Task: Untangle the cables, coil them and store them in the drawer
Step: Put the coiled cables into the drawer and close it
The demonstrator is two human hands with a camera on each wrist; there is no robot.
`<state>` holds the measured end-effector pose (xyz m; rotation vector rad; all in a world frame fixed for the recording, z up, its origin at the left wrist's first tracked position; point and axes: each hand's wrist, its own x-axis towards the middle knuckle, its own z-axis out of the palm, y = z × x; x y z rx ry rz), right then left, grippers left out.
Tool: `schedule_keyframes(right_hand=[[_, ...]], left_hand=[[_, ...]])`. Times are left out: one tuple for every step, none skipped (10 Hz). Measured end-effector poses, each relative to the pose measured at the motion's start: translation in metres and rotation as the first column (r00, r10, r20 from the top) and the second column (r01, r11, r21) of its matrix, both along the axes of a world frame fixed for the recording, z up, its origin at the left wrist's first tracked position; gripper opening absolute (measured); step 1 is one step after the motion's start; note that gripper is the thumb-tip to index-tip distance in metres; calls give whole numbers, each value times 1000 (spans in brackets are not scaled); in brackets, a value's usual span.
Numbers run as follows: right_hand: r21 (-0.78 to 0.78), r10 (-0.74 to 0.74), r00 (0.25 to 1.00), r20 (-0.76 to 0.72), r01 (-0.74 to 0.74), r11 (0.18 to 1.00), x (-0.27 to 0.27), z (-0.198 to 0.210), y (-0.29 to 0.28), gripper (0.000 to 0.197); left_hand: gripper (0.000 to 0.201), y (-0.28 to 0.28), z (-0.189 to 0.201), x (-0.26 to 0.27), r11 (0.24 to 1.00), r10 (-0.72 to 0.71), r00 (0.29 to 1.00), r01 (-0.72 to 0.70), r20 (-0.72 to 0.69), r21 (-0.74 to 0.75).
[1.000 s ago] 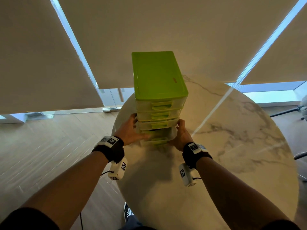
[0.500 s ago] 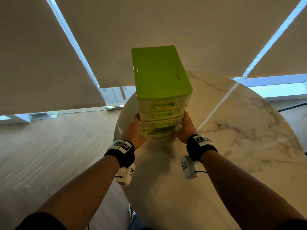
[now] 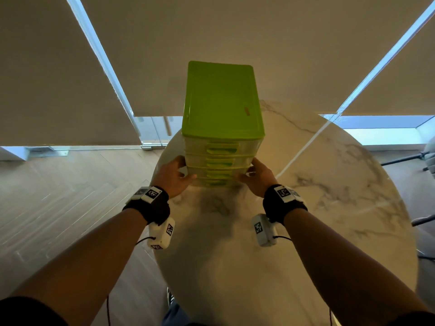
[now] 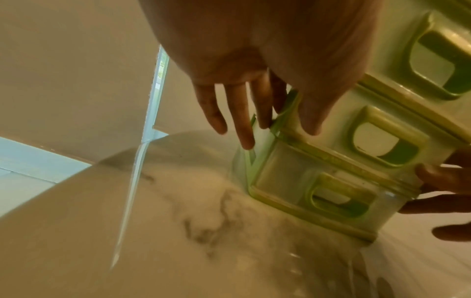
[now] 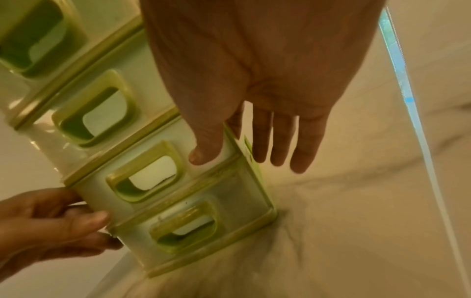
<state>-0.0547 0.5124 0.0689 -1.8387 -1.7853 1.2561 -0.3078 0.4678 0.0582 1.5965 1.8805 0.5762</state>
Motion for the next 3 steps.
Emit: schedule_keyframes(right_hand=[[20,0,998,64,-1,1000,3,6,4,49],[5,41,997,68,-42,999,3,13,-3,60],[-101,133,989,71,-125,987,18,9,-9,76]], left_hand=[[43,3,1,4,999,46,995,-46,-85,2],[48,-2,2,14,994,104,993,-105,-49,-23],[66,-14,-7,21,972,232,968,-234,93,6]])
